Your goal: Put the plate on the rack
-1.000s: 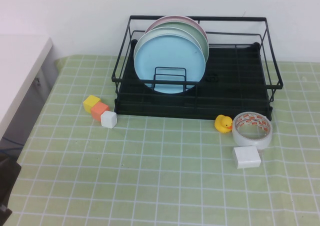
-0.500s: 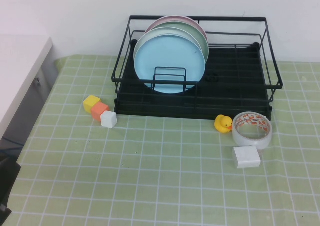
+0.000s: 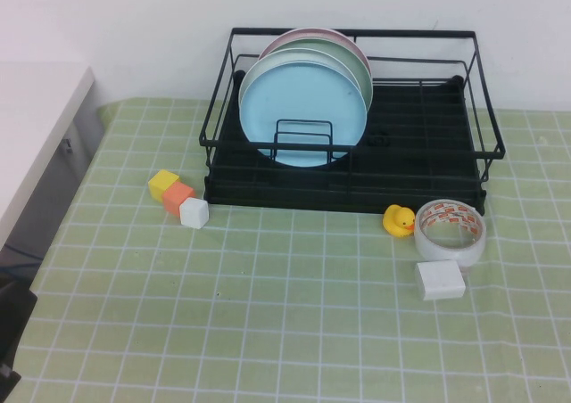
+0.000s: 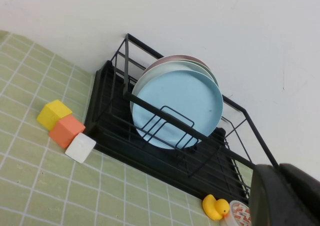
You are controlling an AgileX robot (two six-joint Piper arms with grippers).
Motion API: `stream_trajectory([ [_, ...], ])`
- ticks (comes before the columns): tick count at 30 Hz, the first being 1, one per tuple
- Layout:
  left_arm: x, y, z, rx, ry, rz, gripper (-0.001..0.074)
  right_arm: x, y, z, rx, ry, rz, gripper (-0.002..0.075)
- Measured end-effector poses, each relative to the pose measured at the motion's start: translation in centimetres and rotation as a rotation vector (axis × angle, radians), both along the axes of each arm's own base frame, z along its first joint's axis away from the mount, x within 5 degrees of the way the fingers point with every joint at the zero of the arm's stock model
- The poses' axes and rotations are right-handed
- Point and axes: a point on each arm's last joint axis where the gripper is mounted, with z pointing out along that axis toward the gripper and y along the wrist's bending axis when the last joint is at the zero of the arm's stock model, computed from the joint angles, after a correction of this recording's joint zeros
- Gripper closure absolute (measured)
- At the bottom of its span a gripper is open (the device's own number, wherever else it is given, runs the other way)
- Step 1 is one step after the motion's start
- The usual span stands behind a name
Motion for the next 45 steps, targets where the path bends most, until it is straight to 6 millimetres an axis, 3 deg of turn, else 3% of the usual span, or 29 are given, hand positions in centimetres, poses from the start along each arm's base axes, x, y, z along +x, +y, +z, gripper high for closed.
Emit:
stream_trajectory([
  [9,0.0,0.0,0.0,0.000,0.000,0.002,0.0736,0.8,-1.0,-5.2,0.004,0.090,-0.119,0.0726],
  [18,0.0,0.0,0.0,-0.005,0.002,0.002,0.0736,-0.3,-3.2,-10.6,0.127,0.244,-0.446,0.0726],
  [29,0.0,0.0,0.0,-0.007,0.002,0.002,0.0736,-1.1,-3.5,-11.8,0.156,0.330,-0.507,0.0727],
  [45,0.0,0.0,0.0,-0.009,0.003,0.004,0.0736,-1.2,-3.5,-11.8,0.154,0.350,-0.514,0.0727],
])
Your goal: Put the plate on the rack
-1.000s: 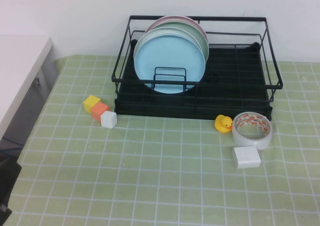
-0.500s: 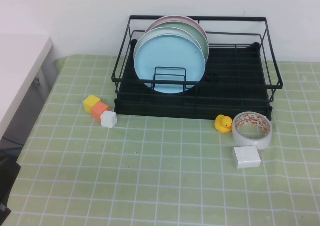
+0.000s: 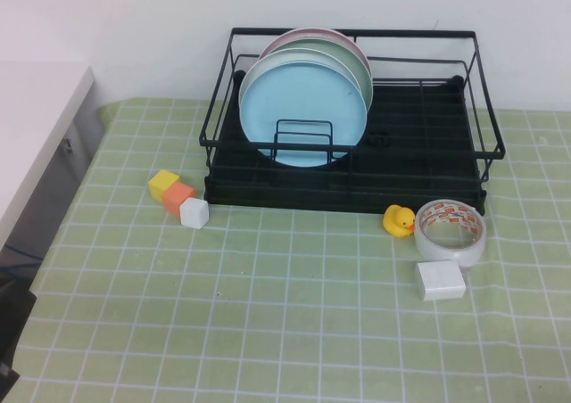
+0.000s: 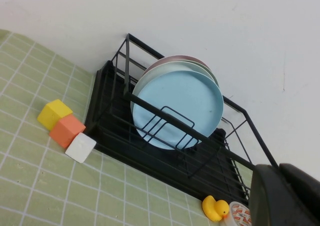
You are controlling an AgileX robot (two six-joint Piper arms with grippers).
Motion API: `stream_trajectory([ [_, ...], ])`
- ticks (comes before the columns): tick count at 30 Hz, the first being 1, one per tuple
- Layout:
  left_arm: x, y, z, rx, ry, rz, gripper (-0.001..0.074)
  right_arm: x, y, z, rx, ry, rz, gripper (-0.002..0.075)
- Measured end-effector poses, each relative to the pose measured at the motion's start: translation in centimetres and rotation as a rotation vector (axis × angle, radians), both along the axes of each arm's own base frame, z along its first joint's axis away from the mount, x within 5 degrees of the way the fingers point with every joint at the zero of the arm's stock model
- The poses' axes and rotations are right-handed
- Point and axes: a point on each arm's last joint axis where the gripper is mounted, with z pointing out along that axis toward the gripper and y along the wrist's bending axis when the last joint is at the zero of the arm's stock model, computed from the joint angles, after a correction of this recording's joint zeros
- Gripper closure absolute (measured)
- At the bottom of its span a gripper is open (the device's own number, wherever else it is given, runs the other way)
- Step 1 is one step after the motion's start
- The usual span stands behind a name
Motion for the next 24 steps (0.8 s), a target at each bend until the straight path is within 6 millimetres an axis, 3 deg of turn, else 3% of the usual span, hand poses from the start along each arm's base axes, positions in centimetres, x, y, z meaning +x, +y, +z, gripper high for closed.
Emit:
stream_trajectory([
  [14,-0.1,0.8,-0.6,0.077,-0.021,0.077,0.0736,0.0,0.0,0.0,0.000,0.000,0.000,0.0727],
  [20,-1.5,1.4,-1.1,0.163,-0.119,0.097,0.0736,0.0,0.0,0.0,0.000,0.000,0.000,0.0727],
  [24,-2.7,1.8,-2.5,0.168,-0.199,0.104,0.0736,0.0,0.0,0.0,0.000,0.000,-0.001,0.0727],
])
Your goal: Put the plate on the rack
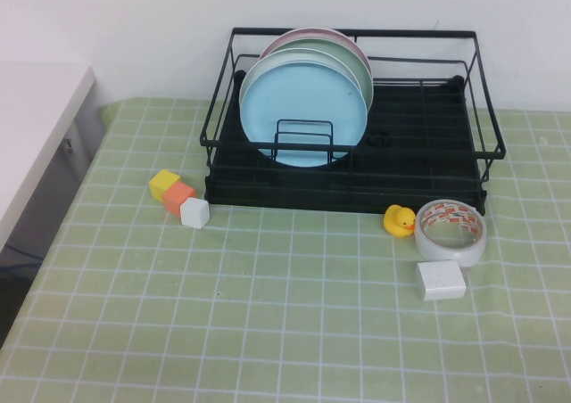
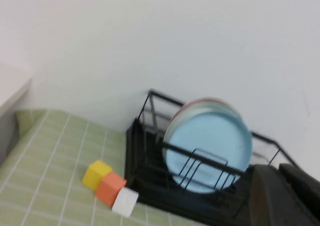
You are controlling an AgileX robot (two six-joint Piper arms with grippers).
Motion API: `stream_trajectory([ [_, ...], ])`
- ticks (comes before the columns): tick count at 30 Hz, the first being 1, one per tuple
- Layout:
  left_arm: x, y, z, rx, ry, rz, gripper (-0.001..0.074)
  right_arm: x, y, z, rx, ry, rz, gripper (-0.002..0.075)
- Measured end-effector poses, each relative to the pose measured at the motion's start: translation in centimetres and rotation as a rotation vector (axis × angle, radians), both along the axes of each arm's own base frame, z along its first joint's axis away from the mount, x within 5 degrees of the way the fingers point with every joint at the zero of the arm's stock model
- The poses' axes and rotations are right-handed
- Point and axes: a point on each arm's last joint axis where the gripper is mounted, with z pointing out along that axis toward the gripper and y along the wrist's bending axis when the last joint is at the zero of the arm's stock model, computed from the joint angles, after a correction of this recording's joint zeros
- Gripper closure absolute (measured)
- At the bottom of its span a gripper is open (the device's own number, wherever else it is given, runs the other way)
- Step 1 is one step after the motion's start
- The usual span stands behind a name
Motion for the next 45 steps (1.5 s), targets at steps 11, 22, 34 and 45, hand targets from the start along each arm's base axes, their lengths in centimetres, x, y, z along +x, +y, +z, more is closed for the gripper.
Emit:
stream_trajectory([
  [11,-1.0,0.0,-5.7,0.174,0.319,0.033,0.0736,0.0,0.0,0.0,0.000,0.000,0.000,0.0727],
  [22,-0.9,0.4,-6.2,0.332,0.312,0.084,0.0736,0.0,0.0,0.0,0.000,0.002,0.000,0.0727],
  [34,-0.9,0.7,-6.2,0.401,0.307,0.109,0.0737,0.0,0.0,0.0,0.000,0.002,0.000,0.0728],
  [45,-0.9,0.7,-6.2,0.403,0.307,0.109,0.0736,0.0,0.0,0.0,0.000,0.002,0.000,0.0728],
])
